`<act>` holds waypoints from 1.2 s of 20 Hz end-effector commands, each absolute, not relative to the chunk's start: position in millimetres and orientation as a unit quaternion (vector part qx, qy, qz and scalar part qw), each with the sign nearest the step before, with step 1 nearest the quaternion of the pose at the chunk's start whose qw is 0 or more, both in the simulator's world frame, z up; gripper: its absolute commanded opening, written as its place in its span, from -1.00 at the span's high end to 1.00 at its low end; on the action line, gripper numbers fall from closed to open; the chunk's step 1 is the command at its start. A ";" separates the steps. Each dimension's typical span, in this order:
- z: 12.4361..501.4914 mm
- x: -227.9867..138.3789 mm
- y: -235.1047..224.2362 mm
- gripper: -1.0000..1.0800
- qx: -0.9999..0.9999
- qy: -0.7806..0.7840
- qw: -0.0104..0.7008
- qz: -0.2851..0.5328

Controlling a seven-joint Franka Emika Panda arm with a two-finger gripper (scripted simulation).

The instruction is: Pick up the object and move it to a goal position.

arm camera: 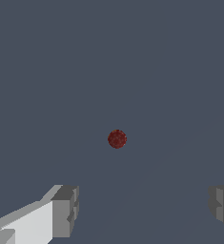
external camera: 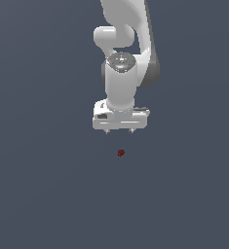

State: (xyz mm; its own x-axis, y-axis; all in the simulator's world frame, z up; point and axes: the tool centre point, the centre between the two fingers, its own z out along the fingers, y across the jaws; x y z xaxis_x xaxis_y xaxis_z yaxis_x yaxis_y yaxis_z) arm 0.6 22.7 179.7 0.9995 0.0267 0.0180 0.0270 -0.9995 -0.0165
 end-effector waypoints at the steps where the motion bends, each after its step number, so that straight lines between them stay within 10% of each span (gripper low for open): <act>1: 179.7 0.6 22.7 -0.92 -1.000 -0.013 0.008 -0.009; 24: 142.9 11.8 20.9 -0.92 -1.000 0.016 -0.003 -0.004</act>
State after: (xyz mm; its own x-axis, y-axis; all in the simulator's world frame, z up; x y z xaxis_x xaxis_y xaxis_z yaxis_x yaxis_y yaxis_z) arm 10.7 18.9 152.6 0.9998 -0.0166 0.0096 -0.0167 -0.9998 0.0079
